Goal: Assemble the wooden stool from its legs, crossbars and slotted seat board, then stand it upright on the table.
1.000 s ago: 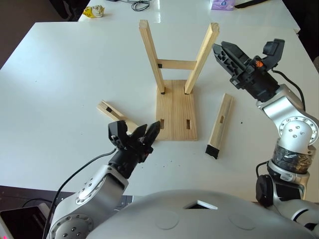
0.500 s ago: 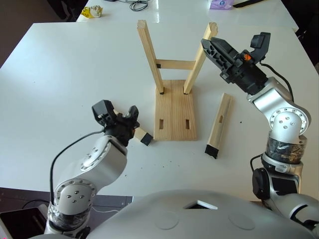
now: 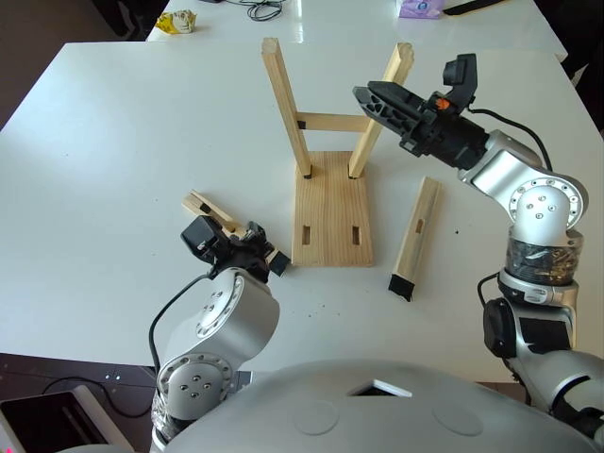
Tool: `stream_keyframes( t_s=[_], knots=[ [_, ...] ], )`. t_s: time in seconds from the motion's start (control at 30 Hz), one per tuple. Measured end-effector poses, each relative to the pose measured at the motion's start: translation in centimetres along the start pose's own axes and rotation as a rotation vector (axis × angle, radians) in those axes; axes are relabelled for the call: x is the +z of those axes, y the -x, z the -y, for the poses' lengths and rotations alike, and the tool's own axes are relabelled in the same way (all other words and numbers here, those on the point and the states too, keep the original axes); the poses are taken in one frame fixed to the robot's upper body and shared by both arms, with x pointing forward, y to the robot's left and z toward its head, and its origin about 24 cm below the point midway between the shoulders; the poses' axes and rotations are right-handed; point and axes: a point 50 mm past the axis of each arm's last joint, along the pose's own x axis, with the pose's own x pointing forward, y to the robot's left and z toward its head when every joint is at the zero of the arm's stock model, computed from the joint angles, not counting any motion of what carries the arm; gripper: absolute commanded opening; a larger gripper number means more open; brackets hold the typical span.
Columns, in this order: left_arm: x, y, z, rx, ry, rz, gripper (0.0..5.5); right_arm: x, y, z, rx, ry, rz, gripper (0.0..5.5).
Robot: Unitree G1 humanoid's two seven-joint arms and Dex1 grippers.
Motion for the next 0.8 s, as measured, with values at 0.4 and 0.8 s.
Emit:
stream_keyframes(
  t_s=[0.4,0.8],
  knots=[
    [-1.3,-3.1,-0.2,0.199,0.047,0.140,3.76,0.1,-1.9,-0.3,0.106,-0.037,-0.092,3.65],
    [-2.1,-5.0,0.7,0.164,-0.006,0.114,3.76,-0.2,-1.9,-0.3,0.110,-0.048,-0.086,3.65]
  ],
)
